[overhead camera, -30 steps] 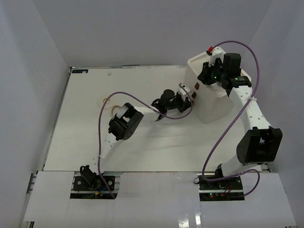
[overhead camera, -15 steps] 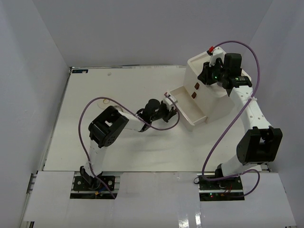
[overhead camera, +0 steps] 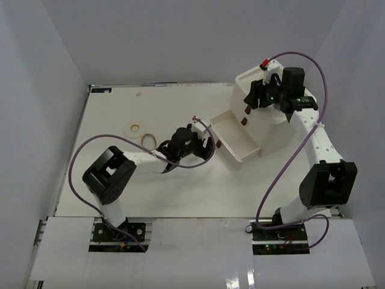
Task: Sort the stationery into containers
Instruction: Pick up the stationery from the center of the board.
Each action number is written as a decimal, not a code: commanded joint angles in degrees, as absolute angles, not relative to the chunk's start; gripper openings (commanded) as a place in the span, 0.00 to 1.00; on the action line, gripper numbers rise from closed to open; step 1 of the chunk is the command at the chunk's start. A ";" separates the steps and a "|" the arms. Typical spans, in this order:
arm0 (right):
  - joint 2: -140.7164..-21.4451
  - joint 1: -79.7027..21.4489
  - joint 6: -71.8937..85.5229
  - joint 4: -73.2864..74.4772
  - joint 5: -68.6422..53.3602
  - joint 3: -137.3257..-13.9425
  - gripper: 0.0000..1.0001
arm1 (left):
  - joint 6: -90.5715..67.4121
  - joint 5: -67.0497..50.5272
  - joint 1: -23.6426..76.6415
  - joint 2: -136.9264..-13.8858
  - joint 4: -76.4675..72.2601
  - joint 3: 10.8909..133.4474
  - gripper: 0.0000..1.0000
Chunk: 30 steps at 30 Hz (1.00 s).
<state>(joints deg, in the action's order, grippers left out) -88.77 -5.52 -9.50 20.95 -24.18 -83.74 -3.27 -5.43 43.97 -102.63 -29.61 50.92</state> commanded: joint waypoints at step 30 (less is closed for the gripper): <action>-57.14 -9.40 -5.36 10.46 -22.32 -57.31 0.97 | -29.88 14.07 10.99 -100.46 20.65 60.56 0.52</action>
<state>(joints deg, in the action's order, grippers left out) -59.48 -9.39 -6.35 13.96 -23.22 -57.95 -29.26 16.56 10.98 -100.16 19.88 58.72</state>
